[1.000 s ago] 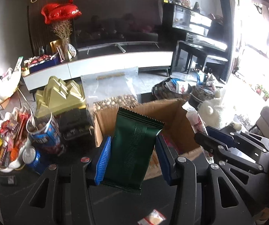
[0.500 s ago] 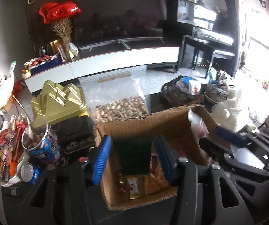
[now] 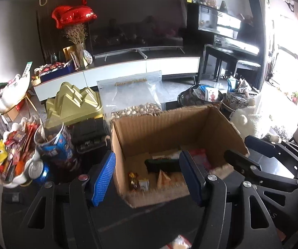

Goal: Organize snacks
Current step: 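Withdraw both tools from the box to the red-and-white packet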

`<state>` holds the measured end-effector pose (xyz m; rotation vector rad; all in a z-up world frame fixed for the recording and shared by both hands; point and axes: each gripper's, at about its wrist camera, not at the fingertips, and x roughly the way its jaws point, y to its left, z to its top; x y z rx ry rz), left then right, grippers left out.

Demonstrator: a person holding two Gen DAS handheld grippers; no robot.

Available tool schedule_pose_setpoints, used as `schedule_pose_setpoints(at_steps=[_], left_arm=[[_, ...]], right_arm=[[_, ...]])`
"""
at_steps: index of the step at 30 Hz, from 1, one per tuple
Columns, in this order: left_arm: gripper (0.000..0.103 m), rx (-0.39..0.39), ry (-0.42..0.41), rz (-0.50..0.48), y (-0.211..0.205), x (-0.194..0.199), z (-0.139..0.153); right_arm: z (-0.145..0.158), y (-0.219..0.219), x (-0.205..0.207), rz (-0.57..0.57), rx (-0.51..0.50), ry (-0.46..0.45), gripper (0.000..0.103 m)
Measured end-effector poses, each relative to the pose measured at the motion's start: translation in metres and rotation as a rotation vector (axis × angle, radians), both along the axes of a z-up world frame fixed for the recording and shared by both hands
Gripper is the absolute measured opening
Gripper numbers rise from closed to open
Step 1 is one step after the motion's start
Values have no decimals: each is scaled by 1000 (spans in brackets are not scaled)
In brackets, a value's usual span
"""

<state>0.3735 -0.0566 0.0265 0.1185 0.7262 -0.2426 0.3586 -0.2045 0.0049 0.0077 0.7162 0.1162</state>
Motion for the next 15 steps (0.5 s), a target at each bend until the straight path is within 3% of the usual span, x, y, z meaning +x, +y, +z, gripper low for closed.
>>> schedule_pose_setpoints(at_steps=[15], left_arm=[[65,-36,0,-2,16,-89,-16]], right_arm=[[-10,7,-85,4,44,42,49]])
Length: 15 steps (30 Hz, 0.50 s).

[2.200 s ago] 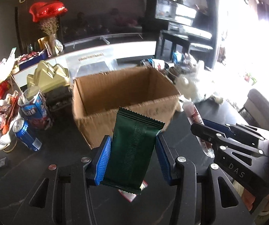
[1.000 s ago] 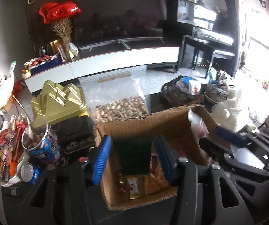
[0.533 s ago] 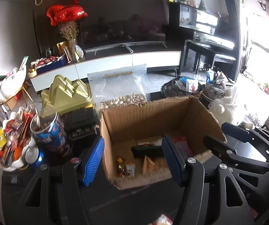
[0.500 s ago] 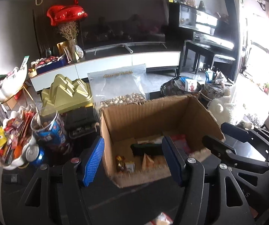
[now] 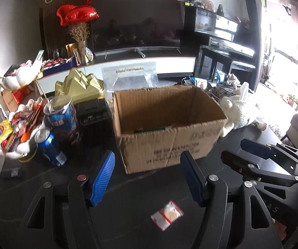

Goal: Organize snacks
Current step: 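Withdraw both tools from the box to the red-and-white packet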

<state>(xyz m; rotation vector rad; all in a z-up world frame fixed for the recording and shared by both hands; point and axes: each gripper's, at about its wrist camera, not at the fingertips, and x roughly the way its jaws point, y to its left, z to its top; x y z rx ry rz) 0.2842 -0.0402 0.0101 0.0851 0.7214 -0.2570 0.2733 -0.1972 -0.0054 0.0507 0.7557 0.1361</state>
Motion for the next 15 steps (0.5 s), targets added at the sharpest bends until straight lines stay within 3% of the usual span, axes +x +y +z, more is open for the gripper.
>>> schedule_pose_setpoints(at_steps=[15], left_arm=[[67,-12,120,-16,-1,-37,-49]], right_arm=[[-47,-1,-43,-10,28,119,53]])
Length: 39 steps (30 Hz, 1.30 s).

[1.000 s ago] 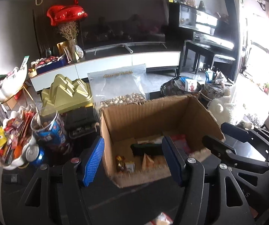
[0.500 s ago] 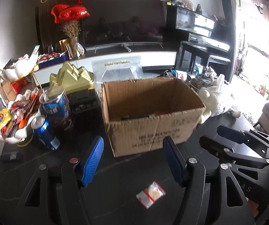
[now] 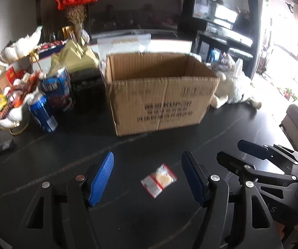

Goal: Organize snacks
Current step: 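Withdraw both tools from the box to the red-and-white packet, then grasp the red-and-white packet with the left tool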

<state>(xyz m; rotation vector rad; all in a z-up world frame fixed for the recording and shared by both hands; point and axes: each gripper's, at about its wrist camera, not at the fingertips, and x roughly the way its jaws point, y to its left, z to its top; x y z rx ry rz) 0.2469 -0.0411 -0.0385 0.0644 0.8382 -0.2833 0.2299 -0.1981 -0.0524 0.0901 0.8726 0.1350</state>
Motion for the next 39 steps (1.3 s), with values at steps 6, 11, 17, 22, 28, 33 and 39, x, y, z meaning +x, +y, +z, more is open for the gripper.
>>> schedule_pose_setpoints(at_steps=[6,11,17,22,28,33,39], left_arm=[[67,17,65,-29,-6,-1,-28],[67,7,106,-70,-11,1,-50],[67,14,152,-132,-14,8,-78],[67,80,171,-181,-22,14,-97],[67,110,188,-233,-31,24,-110],[67,143,180,-258,-36,28,-118],[66,139,178,-235,-36,33,-124]], right_arm=[[-30,-5,-4,-27,6,72,53],[-49,-9,-5,-45,14,114,53],[-69,-8,-2,-63,-3,164,53],[-82,-6,2,-71,-17,201,53],[-88,-8,4,-97,-45,219,53],[-91,-6,5,-100,-53,227,53],[-95,-2,8,-96,-65,236,53]])
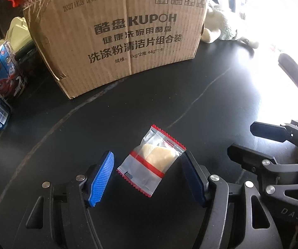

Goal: Organize snacks
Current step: 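Grasp the red-and-white packet with the left tool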

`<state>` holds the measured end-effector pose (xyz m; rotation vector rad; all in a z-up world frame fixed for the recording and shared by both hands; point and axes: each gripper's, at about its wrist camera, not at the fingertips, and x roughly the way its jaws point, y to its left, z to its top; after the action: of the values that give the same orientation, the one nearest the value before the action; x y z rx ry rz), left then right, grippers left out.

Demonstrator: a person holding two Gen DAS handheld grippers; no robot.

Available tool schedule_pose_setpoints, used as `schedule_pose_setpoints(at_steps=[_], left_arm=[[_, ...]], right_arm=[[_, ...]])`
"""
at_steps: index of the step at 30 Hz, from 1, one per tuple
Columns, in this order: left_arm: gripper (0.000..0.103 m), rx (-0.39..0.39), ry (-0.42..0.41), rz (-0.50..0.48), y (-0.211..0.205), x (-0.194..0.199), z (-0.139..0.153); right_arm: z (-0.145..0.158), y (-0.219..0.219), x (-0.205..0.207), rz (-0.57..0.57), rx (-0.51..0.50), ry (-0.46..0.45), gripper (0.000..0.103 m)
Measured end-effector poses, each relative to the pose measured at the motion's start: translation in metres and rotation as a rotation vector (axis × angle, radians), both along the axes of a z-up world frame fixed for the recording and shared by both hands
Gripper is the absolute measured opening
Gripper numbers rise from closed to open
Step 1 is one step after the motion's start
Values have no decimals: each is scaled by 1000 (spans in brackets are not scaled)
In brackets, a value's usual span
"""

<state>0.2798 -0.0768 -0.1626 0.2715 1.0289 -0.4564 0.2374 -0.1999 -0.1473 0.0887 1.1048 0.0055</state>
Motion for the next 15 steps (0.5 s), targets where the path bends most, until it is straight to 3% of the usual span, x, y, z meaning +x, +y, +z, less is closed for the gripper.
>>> schedule_pose_setpoints(at_steps=[7,15], left_arm=[[46,-24,0,29,2,0,-2],[37,-92,22,86,15,-2,0]], right_arm=[[-3,1,3,-8,-9,0,53],[-4,1,7,-14,-19,0,53]])
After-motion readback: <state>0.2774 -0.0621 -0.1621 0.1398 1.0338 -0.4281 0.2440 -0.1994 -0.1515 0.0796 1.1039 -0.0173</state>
